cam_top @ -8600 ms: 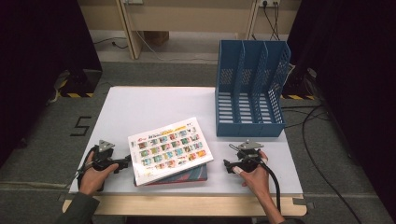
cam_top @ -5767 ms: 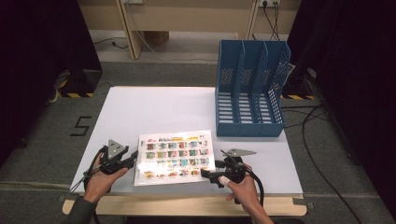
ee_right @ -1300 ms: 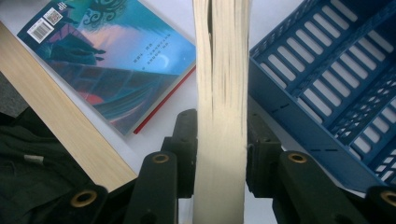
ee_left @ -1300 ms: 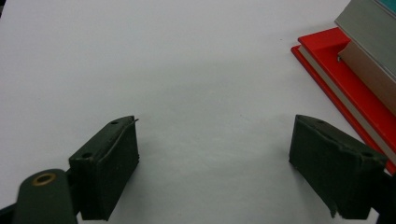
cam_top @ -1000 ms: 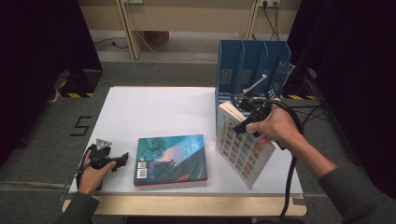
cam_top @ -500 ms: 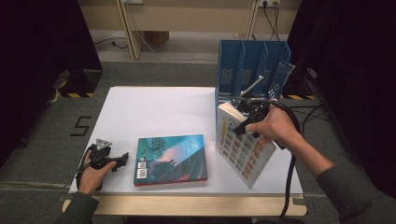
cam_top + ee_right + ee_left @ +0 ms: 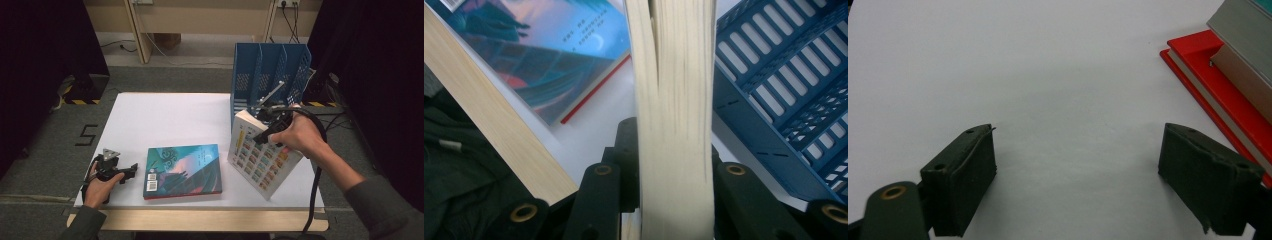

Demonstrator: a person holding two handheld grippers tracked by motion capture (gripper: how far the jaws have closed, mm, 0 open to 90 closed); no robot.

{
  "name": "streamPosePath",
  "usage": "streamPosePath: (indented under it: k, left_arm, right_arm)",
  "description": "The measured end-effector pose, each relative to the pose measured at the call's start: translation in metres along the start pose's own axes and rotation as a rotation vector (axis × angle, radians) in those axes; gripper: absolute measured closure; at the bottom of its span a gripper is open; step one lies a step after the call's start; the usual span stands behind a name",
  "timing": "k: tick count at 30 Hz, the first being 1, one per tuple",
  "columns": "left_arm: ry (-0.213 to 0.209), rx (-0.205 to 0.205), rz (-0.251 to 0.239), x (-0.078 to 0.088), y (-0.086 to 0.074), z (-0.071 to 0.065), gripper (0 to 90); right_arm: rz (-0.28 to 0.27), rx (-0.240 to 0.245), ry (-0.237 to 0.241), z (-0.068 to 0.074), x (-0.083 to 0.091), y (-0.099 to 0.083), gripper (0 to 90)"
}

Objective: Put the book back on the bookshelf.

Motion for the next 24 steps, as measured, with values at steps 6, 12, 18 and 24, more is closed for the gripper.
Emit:
streamPosePath:
  k: [6, 12, 18, 24]
  left_arm:
    - [0.001, 0.0, 0.0, 0.0, 0.0, 0.0, 14.0]
    - [0.003, 0.001, -0.001, 0.0, 0.0, 0.0, 13.9]
    - [0.001, 0.002, -0.002, 0.0, 0.0, 0.0, 13.8]
    - [-0.001, 0.003, -0.001, 0.0, 0.0, 0.0, 13.7]
  right_arm:
    - [-0.098, -0.045, 0.014, -0.008, 0.018, 0.005, 73.9]
    - [-0.18, -0.063, 0.031, -0.01, 0.033, 0.012, 73.9]
    - [-0.188, -0.064, 0.036, -0.014, 0.04, 0.022, 73.9]
    - [-0.191, -0.069, -0.005, -0.023, 0.051, 0.033, 73.9]
Point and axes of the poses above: each handheld gripper's, and its own axes: x roughly backward along the jaws, y roughly out of its top, z roughly to its left, the point moved 5 cm from there along -x, roughly forward along the jaws, and after that the axes turned 8 degrees about -z, right-handed, at the moved point
